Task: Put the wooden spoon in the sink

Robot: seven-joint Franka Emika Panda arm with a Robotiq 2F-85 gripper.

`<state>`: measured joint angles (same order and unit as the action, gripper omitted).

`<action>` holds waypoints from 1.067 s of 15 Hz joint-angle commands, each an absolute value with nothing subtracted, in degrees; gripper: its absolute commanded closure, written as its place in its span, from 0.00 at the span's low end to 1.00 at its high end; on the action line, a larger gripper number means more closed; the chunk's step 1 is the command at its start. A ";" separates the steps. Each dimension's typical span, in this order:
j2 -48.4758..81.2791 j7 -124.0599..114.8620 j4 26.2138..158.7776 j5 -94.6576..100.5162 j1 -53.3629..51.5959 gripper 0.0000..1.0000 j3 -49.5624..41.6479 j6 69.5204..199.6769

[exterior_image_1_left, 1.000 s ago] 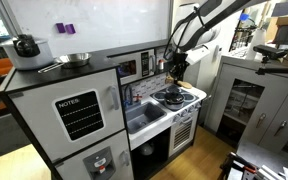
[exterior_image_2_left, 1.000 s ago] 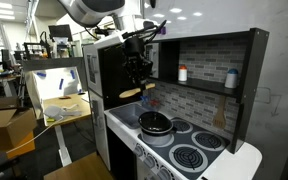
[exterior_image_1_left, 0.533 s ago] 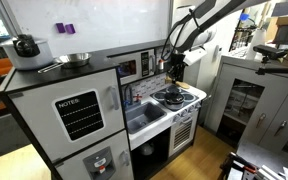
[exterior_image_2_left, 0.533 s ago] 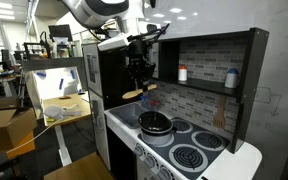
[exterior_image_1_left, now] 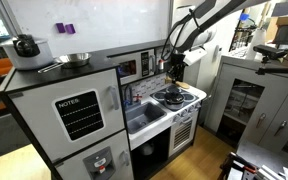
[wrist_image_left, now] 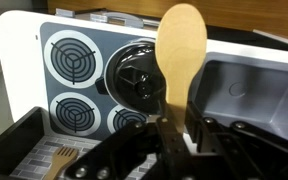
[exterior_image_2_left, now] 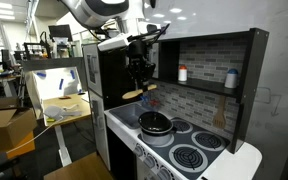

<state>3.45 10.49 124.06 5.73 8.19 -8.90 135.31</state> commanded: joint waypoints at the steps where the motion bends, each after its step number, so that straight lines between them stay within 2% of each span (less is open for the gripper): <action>1: 3.43 10.47 123.96 5.75 8.40 0.80 -8.67 135.13; 2: 3.43 10.48 123.96 5.75 8.40 0.95 -8.67 135.13; 16: 9.74 -7.08 119.09 -9.48 3.28 0.95 -2.65 139.00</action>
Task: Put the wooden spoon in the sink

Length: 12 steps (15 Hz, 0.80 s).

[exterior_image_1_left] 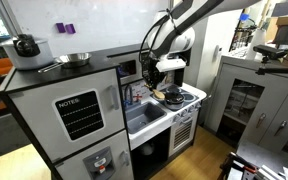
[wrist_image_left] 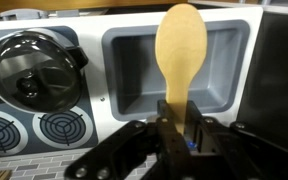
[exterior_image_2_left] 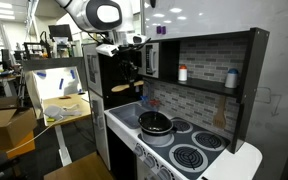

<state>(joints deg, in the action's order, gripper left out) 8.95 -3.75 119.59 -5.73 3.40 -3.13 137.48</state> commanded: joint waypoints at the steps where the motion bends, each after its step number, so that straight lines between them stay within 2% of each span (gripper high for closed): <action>1: 9.75 -9.03 119.49 -11.20 3.10 0.95 -2.55 139.64; 7: 9.38 -16.77 123.79 -24.97 2.69 0.95 -1.21 145.10; 12: 8.08 -19.45 131.21 -34.83 1.24 0.95 1.24 154.72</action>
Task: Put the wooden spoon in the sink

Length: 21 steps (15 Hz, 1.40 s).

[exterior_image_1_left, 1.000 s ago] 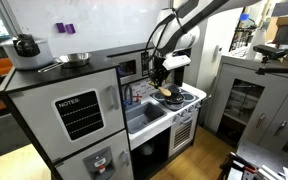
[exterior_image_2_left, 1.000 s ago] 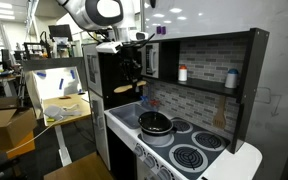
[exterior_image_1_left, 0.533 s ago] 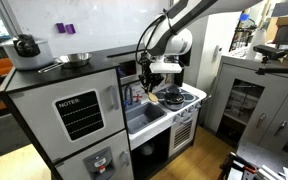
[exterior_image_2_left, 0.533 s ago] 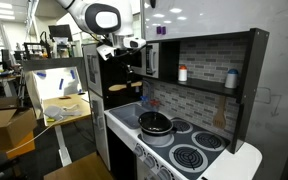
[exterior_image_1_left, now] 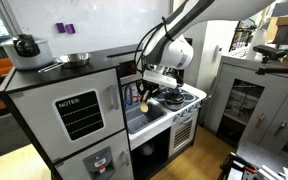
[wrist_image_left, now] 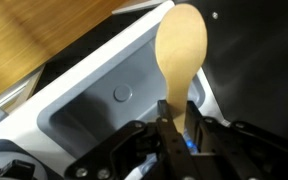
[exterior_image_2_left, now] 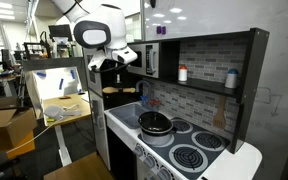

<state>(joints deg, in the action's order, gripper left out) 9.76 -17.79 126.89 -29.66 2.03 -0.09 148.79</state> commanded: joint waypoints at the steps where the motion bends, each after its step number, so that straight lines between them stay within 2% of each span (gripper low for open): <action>1: 7.97 -19.57 132.78 -37.40 0.71 0.95 2.00 157.04; 10: 10.15 -24.04 139.06 -51.21 -3.70 0.95 6.74 175.25; 21: 14.71 -22.97 134.34 -56.64 0.25 0.95 6.31 180.82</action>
<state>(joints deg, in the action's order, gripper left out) 12.59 -23.95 136.91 -54.49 -1.15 5.52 179.50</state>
